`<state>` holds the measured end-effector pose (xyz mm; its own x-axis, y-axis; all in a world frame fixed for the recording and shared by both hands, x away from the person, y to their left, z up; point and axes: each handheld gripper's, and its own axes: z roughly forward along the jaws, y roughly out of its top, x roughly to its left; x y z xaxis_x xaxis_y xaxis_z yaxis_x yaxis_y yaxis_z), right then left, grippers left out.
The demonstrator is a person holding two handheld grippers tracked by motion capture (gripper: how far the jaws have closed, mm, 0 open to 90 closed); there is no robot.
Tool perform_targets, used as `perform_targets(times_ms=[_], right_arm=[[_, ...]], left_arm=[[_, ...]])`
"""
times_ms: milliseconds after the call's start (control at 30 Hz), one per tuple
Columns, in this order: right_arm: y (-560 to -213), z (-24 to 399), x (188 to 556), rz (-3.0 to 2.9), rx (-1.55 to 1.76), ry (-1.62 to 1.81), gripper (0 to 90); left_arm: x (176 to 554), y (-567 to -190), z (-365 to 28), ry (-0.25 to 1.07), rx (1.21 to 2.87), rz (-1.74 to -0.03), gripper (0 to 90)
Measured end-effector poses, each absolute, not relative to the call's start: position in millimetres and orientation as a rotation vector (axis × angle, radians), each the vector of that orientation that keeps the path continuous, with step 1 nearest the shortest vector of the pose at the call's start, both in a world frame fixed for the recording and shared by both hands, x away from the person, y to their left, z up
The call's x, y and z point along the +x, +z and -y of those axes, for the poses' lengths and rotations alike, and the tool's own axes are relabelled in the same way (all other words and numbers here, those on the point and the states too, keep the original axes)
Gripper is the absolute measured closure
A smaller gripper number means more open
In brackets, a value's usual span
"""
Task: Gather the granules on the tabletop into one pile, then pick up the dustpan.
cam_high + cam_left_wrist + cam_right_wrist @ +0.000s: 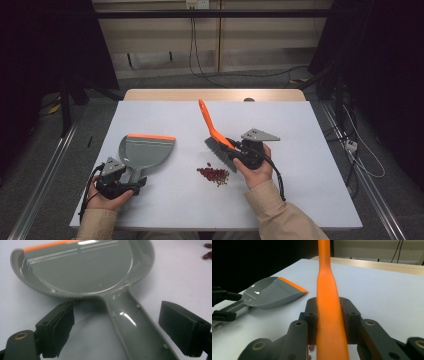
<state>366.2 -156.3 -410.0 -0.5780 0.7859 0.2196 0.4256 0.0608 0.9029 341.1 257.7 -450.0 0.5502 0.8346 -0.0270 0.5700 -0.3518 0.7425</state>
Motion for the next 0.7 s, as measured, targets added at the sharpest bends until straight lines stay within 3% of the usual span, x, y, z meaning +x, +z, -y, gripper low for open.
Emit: perform_targets(times_ms=[567, 700], right_arm=[[-411, 163, 367, -2.001, 1.234, 1.518, 70.8], [-411, 164, 366, -2.000, 1.230, 1.522, 70.8]], left_arm=[[362, -450, -261, 0.398, 2.076, -1.107, 51.9], [363, -449, -260, 0.403, 2.088, -1.103, 56.9]])
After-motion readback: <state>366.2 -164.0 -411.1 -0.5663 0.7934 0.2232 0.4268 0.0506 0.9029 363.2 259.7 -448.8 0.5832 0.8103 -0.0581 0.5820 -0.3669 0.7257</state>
